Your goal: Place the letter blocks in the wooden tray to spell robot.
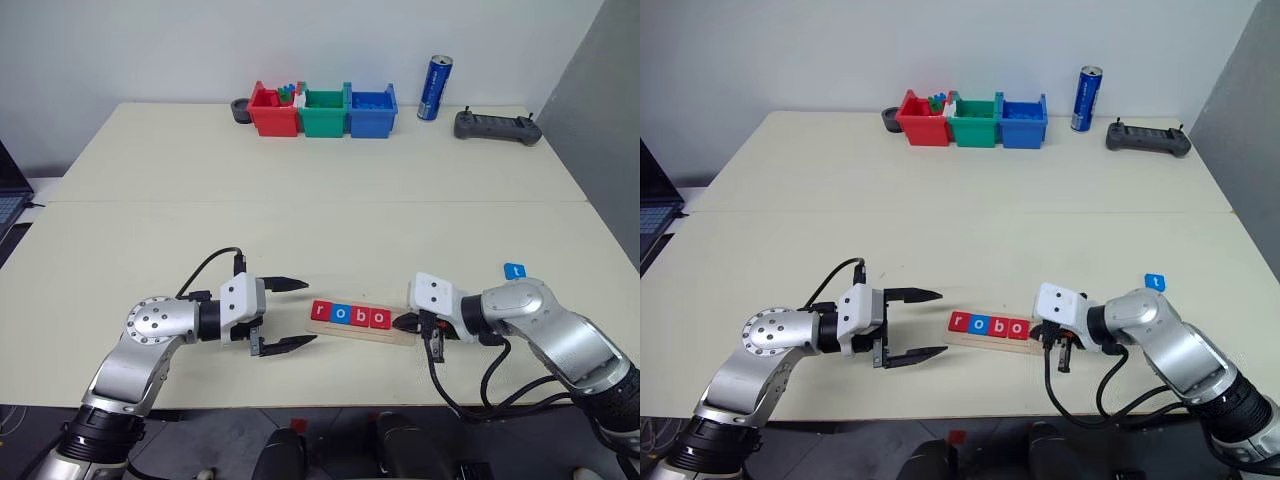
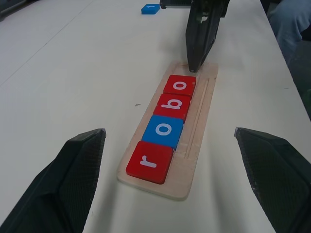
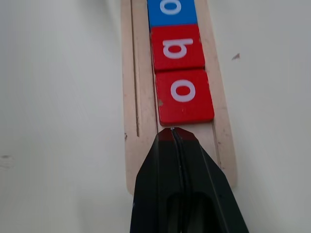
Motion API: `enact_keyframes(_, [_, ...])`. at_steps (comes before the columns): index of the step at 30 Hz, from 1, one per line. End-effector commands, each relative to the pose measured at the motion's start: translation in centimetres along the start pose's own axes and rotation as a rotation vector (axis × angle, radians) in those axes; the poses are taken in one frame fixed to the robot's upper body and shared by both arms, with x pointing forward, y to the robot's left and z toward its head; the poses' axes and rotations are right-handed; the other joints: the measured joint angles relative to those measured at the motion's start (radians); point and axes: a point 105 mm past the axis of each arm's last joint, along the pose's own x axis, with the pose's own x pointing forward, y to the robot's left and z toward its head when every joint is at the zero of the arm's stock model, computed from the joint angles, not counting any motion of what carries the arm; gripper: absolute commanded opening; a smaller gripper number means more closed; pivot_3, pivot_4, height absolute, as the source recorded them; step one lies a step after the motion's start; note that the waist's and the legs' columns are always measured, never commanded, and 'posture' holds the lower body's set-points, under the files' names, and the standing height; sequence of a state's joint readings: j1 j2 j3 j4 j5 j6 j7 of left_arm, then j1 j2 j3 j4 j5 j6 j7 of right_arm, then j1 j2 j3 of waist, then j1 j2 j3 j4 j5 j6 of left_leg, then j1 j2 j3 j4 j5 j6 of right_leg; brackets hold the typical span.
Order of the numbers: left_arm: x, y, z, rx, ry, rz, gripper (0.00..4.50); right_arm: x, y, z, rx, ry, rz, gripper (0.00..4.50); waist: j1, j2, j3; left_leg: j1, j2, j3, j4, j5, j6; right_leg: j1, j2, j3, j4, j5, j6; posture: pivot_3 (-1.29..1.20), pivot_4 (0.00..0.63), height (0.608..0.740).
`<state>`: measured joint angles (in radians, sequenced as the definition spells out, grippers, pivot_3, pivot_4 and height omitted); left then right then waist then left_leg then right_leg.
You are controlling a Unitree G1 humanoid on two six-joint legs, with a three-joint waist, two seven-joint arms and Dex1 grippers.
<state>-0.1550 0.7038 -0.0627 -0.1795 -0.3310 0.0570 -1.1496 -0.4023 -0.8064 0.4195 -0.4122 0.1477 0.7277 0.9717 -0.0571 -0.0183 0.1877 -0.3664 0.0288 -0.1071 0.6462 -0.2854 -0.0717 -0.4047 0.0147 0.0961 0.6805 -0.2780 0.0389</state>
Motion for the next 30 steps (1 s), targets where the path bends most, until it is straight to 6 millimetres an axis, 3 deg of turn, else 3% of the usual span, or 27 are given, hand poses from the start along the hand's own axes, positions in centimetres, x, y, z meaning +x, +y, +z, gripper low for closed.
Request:
enact_keyframes(1, [-0.3,0.1,0.3,0.025,-0.008,0.007,4.50,0.1,-0.6,0.4,-0.064,0.000,-0.025,0.03,0.000,0.000,0.000,0.000,0.000,0.000,0.000,0.000,0.000,0.000,0.000,0.000,0.000,0.000,0.000,0.00,0.150,0.740])
enact_keyframes(16, [0.0,0.1,0.8,0.026,-0.016,0.012,4.50,0.7,-1.2,1.9,-0.097,-0.059,-0.031,0.03,0.000,0.000,0.000,0.000,0.000,0.000,0.000,0.000,0.000,0.000,0.000,0.000,0.000,0.000,0.000,0.00,0.150,0.740])
enact_keyframes(22, [0.0,0.1,0.7,0.025,-0.017,0.013,4.50,-0.8,-1.7,2.6,-0.075,-0.097,-0.059,0.03,0.000,0.000,0.000,0.000,0.000,0.000,0.000,0.000,0.000,0.000,0.000,0.000,0.000,0.000,0.000,0.00,0.150,0.740])
enact_keyframes(25, [0.0,0.0,0.7,0.024,-0.019,0.015,4.50,-2.3,-2.3,2.9,-0.035,-0.129,-0.110,0.59,0.001,0.000,0.000,0.000,0.000,0.000,0.000,0.000,0.000,0.000,0.000,0.000,0.000,0.000,0.000,0.00,0.150,0.740])
enact_keyframes(27, [0.1,-0.1,0.7,0.022,-0.021,0.016,4.50,-3.9,-3.5,2.6,0.042,-0.169,-0.233,1.31,0.001,0.000,0.000,0.000,0.000,0.000,0.000,0.000,0.000,0.000,0.000,0.000,0.000,0.000,0.000,0.00,0.150,0.740])
enact_keyframes(30, [0.1,-0.5,0.7,0.017,-0.027,0.013,4.50,-6.9,-6.0,0.3,0.197,-0.199,-0.508,2.33,0.003,0.000,0.000,-0.001,0.000,0.000,0.000,0.000,0.000,0.000,0.000,0.000,0.000,0.000,0.000,0.00,0.150,0.740])
